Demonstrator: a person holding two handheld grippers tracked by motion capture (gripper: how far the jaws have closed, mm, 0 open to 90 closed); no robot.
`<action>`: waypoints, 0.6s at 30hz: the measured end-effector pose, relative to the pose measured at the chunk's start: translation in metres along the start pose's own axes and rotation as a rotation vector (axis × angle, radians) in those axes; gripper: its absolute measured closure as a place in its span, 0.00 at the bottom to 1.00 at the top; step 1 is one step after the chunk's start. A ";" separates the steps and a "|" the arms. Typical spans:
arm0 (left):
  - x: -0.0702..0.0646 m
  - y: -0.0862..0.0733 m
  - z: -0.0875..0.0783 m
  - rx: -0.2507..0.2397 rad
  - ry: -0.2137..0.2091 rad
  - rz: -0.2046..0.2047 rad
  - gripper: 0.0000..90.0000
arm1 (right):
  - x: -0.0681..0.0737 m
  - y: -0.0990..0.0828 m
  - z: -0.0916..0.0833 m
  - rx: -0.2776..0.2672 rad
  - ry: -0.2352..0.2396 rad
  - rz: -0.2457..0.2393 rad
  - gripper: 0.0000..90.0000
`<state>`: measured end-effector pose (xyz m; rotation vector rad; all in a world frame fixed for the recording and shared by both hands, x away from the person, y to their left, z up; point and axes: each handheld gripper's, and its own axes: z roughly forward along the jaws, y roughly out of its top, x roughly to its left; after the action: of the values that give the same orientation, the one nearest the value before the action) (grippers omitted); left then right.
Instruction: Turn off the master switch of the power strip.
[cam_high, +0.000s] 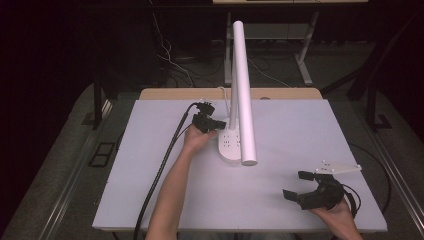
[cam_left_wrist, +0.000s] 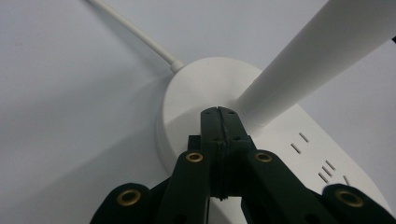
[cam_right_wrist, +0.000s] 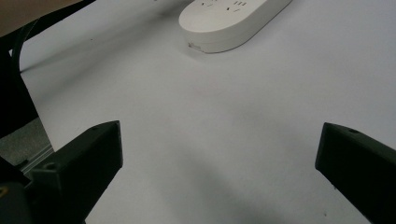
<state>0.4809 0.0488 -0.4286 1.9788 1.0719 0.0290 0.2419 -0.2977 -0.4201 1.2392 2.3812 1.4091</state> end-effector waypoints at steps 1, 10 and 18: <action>0.001 0.000 0.000 -0.001 -0.003 -0.003 1.00 | 0.000 0.000 0.000 0.000 0.000 0.000 0.00; 0.000 0.001 0.000 0.010 0.008 -0.026 1.00 | 0.001 0.000 0.000 0.001 0.000 -0.003 0.00; 0.001 -0.001 0.001 0.007 0.003 -0.032 1.00 | 0.001 0.000 0.000 -0.001 -0.003 -0.001 0.00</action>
<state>0.4808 0.0491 -0.4298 1.9676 1.1069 0.0105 0.2411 -0.2974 -0.4198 1.2390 2.3791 1.4069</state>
